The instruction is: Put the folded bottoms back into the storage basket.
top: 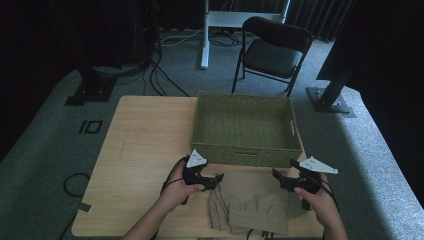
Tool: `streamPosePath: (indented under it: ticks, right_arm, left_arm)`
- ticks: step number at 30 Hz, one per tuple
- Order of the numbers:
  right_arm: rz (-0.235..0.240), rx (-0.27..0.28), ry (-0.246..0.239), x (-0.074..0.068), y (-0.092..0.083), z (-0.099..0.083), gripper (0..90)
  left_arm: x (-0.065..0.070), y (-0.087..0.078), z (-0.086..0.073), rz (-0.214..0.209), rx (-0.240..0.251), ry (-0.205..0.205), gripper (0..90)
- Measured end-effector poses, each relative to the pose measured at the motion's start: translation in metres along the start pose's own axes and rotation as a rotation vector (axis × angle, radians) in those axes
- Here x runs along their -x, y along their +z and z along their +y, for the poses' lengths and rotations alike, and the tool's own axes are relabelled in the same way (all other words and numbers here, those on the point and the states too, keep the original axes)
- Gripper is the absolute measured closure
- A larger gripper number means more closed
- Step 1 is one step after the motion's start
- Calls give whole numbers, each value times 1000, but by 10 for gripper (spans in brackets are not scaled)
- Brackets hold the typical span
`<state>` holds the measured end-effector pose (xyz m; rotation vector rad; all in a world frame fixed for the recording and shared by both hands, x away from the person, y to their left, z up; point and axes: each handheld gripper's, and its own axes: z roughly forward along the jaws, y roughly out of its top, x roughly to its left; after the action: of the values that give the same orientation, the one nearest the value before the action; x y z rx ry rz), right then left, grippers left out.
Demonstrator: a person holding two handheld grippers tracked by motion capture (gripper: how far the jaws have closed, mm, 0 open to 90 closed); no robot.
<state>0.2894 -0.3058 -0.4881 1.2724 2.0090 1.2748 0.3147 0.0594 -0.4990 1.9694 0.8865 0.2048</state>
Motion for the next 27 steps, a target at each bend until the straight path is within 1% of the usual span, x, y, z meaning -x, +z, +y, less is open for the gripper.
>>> streamPosePath:
  ticks: [1,3,7,9,11,12,14,16,19,21,24,27]
  right_arm:
    - [-5,-9,-3,0,1,-3,143]
    - [-12,-24,-1,1,3,-8,143]
    - [-27,-50,4,2,5,-18,143]
    - [-33,-62,8,2,6,-24,143]
    - [-34,-75,23,3,7,-30,143]
    - [-37,-82,27,4,8,-32,143]
    - [-47,-102,29,4,9,-38,143]
    - [-55,-116,32,5,10,-43,146]
    - [-64,-139,32,5,12,-50,146]
    - [-70,-150,34,5,13,-53,145]
    - [-71,-163,43,3,14,-58,145]
    - [-81,-177,42,3,17,-61,145]
  left_arm:
    - [1,2,-2,-6,-7,-9,201]
    - [4,6,-5,-15,-20,-10,201]
    - [9,13,-11,-6,-55,15,201]
    - [11,16,-14,-9,-74,22,200]
    - [13,19,-18,-13,-87,25,200]
    - [13,20,-19,-10,-92,24,200]
    - [14,22,-21,-1,-94,9,200]
    - [15,24,-23,0,-102,16,200]
    - [15,26,-26,18,-116,18,200]
    - [15,28,-28,23,-128,5,200]
    - [14,31,-31,31,-143,1,200]
    - [13,35,-32,31,-146,-10,189]
